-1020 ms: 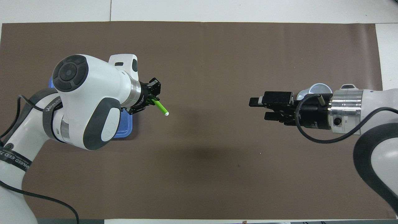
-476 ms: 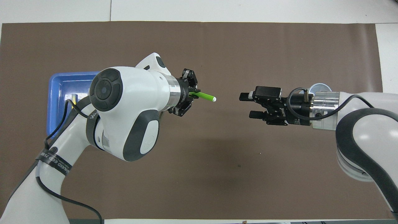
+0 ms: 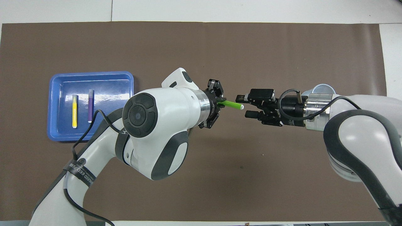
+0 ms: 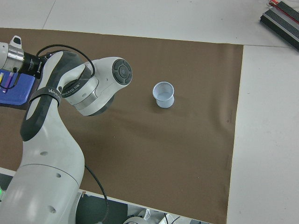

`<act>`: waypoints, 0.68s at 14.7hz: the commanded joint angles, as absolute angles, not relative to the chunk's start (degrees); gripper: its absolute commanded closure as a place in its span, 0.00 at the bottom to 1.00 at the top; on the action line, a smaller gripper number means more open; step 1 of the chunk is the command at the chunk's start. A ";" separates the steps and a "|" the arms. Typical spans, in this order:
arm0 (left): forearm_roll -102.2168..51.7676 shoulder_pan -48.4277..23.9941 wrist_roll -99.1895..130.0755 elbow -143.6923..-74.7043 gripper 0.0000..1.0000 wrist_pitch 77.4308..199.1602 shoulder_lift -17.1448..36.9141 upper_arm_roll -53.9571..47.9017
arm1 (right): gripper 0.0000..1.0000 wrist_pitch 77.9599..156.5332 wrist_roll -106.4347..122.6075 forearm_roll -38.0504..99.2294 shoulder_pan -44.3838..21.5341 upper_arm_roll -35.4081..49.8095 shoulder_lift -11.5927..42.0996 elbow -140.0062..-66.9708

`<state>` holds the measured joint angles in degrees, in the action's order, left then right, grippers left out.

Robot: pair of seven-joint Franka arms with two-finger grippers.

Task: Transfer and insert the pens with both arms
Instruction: 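Close the right gripper on the green pen and open the left gripper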

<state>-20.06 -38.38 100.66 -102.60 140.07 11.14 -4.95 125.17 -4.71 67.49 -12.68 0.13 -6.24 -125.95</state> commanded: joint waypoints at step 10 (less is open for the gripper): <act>-21.18 -40.96 101.51 -102.39 1.00 141.68 11.87 -4.04 | 0.37 122.78 -4.31 69.17 -12.39 0.00 -5.89 -126.04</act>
<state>-20.07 -39.93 101.23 -102.60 140.57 11.26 -4.84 123.72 -4.73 67.54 -12.86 -0.07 -5.60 -125.94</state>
